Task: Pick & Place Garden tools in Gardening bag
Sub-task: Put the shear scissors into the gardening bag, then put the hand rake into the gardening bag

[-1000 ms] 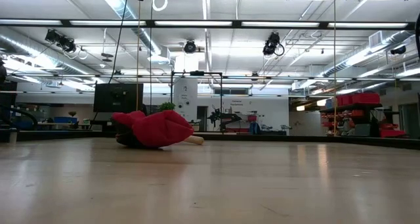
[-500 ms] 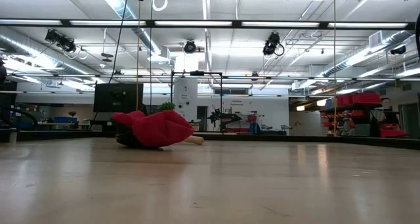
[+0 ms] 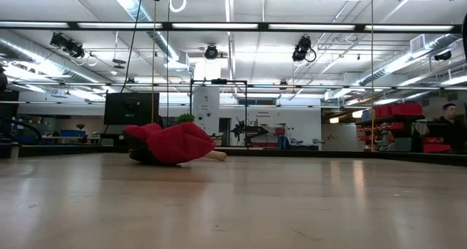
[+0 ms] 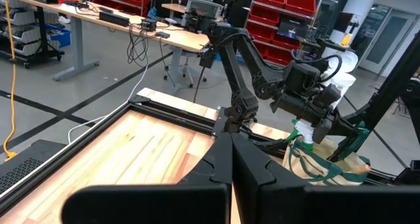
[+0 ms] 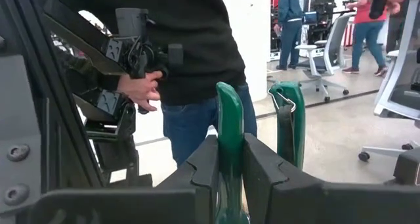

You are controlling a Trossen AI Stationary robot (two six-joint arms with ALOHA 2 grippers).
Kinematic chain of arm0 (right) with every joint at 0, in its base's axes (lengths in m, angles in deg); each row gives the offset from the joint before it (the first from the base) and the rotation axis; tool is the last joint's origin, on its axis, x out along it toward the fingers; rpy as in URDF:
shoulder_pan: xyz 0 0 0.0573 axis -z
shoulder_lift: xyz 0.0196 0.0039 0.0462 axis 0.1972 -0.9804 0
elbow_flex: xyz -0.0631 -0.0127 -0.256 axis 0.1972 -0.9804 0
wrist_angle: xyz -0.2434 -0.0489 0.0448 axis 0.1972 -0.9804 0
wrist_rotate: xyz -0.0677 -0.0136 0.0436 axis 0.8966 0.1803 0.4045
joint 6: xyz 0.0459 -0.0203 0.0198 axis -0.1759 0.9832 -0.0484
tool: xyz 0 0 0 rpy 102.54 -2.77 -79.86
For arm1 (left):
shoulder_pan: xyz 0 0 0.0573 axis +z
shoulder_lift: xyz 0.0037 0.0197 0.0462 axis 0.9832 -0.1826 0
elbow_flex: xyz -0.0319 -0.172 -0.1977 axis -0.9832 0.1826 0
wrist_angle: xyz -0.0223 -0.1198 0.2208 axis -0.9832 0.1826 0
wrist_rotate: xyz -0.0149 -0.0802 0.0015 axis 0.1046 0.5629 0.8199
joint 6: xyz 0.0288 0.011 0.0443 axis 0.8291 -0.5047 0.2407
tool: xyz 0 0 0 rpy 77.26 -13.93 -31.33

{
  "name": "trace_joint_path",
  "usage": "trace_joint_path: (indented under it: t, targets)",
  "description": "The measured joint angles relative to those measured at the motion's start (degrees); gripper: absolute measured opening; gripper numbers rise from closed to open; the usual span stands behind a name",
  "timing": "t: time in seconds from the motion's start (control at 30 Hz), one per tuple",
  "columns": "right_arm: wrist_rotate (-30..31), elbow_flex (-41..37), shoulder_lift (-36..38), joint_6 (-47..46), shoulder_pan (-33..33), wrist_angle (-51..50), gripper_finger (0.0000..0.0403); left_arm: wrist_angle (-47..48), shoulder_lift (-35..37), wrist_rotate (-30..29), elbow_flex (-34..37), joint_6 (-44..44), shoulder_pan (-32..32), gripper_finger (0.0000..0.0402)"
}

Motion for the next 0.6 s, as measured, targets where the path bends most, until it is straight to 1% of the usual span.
trace_joint_path:
  t: [0.1,0.2,0.4,0.5,0.6]
  targets:
    - [0.0,0.0,-0.2,-0.1,0.0,-0.1,0.0047,0.0,0.0,0.0,0.0,0.0,0.0,0.0002]
    - [0.1,0.0,-0.2,-0.5,0.0,0.0,0.0056,0.0,0.0,0.0,0.0,0.0,0.0,0.0002]
    - [0.8,0.0,-0.2,-0.5,0.0,0.2,0.0092,0.0,0.0,0.0,0.0,0.0,0.0,0.0002]
    - [2.1,0.0,-0.2,-0.9,0.0,0.2,0.0113,0.0,0.0,0.0,0.0,0.0,0.0,0.0002]
    - [2.2,0.0,-0.2,-1.8,0.0,0.1,0.0137,0.0,0.0,0.0,0.0,0.0,0.0,0.0002]
